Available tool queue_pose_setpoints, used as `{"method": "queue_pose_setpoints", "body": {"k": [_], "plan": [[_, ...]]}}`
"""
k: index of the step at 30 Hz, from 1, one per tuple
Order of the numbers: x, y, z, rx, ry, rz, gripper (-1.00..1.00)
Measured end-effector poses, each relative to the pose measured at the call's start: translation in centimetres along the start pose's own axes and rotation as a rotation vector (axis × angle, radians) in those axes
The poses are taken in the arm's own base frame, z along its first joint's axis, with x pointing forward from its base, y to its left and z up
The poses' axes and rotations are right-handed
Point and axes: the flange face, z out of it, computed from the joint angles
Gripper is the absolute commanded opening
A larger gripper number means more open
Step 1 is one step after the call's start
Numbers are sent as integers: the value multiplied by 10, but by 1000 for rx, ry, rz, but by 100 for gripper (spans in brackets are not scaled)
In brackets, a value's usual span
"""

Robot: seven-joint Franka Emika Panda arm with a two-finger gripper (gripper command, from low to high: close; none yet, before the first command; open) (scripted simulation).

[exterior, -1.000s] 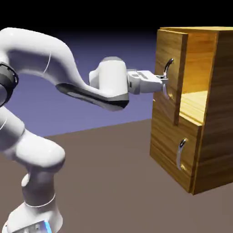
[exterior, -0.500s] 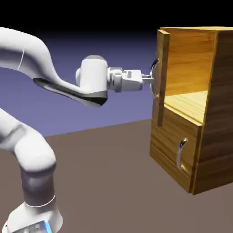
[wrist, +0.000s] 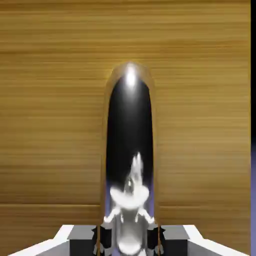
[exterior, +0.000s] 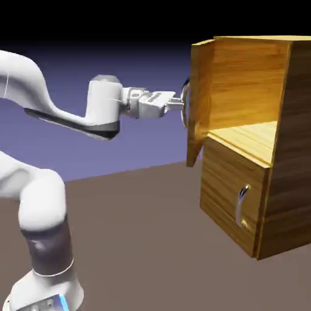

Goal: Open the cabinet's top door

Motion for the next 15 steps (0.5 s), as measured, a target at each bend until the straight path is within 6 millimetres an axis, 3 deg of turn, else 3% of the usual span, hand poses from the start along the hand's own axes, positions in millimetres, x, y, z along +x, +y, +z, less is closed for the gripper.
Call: {"method": "queue_pose_setpoints", "body": {"k": [7,15], "plan": [[-15,-15,-37,-92,92,0,-100],[-46,-46,-89,-238,237,0,-100]]}}
